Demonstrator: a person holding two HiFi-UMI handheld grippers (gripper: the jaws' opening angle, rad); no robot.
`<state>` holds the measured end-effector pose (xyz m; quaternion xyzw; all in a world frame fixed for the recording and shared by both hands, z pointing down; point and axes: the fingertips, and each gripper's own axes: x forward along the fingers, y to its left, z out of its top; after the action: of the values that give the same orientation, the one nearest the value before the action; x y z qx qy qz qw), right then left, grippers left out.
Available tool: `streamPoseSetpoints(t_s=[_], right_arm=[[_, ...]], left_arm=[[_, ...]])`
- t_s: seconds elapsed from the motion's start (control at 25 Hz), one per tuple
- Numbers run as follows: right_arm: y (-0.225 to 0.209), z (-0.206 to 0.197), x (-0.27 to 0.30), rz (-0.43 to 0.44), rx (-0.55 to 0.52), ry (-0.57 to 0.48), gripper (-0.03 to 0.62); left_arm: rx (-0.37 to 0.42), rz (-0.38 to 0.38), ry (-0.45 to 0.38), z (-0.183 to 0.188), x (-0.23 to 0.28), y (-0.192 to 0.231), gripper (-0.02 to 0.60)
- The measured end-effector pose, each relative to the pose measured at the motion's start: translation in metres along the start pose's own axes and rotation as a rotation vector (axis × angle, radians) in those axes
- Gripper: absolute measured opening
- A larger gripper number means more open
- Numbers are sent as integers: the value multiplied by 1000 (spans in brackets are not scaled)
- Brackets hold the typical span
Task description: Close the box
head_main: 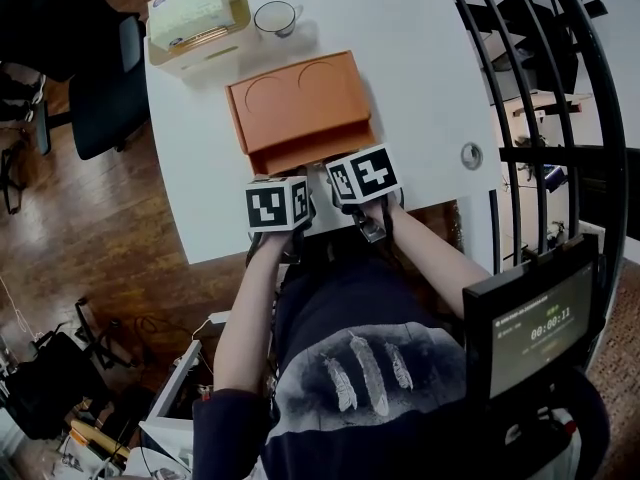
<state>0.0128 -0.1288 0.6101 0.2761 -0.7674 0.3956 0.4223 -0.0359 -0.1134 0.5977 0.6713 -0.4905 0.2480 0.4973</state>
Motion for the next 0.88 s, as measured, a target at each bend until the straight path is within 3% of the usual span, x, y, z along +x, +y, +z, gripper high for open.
streamPoseSetpoints(t_s=[0.88], right_arm=[[-7, 30, -3, -40, 16, -70, 5]], left_arm=[[-42, -10, -72, 31, -2, 5, 15]])
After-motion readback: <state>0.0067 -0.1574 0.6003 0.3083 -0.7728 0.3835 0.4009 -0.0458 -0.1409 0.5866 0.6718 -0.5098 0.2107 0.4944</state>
